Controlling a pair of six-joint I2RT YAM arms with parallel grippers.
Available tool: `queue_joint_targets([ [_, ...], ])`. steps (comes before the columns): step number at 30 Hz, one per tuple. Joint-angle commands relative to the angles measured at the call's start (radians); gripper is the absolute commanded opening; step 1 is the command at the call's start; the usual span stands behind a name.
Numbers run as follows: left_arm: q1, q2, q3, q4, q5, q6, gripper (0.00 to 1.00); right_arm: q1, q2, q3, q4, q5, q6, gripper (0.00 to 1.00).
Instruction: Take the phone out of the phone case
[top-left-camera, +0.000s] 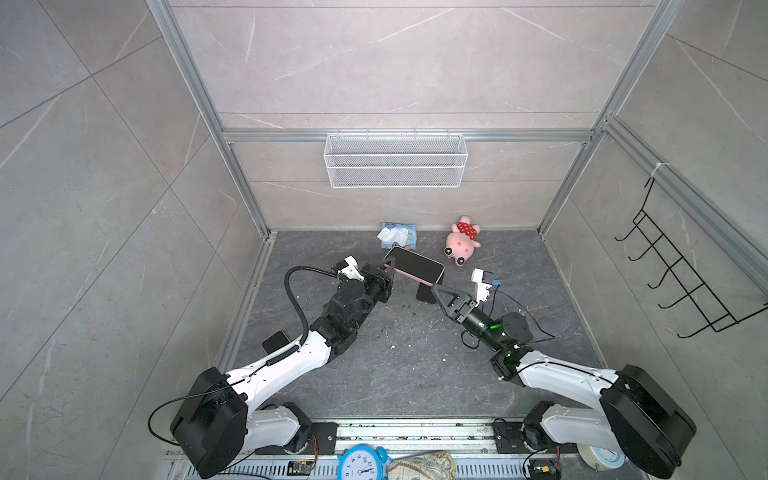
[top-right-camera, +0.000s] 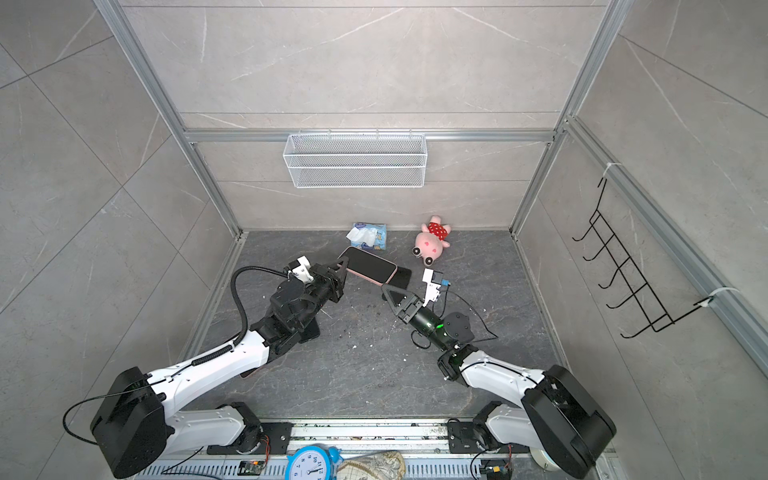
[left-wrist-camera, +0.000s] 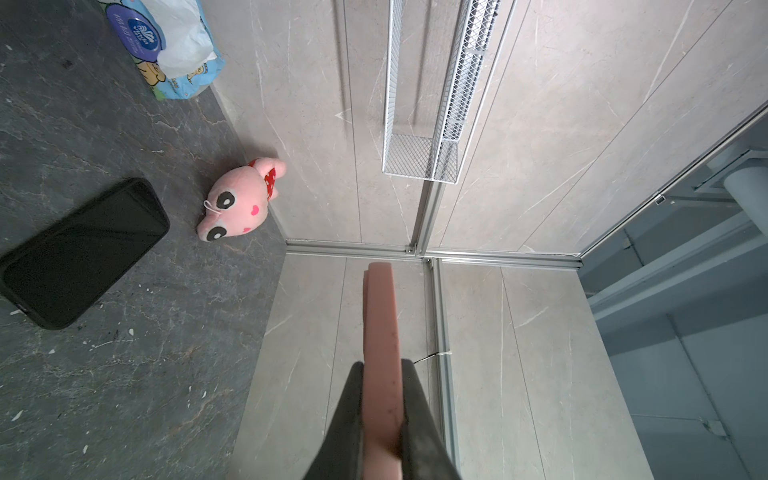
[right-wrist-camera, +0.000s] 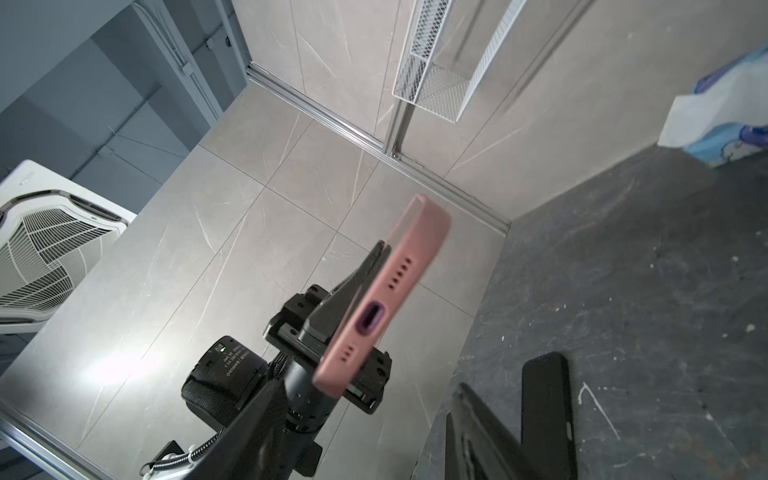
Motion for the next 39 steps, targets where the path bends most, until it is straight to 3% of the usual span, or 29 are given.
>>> queue_joint_targets([
  [1,0.000,-0.009,0.008,0.141,-0.018,-0.022,0.00,-0.001,0.035,0.034,0.118,-0.037,0.079,0.62],
  [13,0.000,0.014,0.008,0.154,-0.019,-0.030,0.00,0.000,0.080,0.052,0.172,-0.043,0.106,0.43],
  [16,-0.001,0.020,0.008,0.156,-0.019,-0.034,0.00,0.001,0.095,0.050,0.190,-0.036,0.111,0.31],
  [21,0.000,0.017,0.008,0.141,-0.025,-0.048,0.00,0.000,0.121,0.035,0.233,-0.032,0.120,0.01],
  [29,0.000,0.043,0.076,0.076,0.044,-0.125,0.00,0.000,0.131,0.002,0.238,-0.020,0.015,0.00],
  [34,-0.001,0.051,0.175,-0.021,0.113,-0.113,0.00,-0.018,0.136,-0.008,0.125,-0.038,-0.186,0.00],
  [39,-0.016,0.053,0.228,-0.039,0.151,-0.091,0.00,-0.049,0.128,-0.010,-0.026,0.035,-0.388,0.00],
])
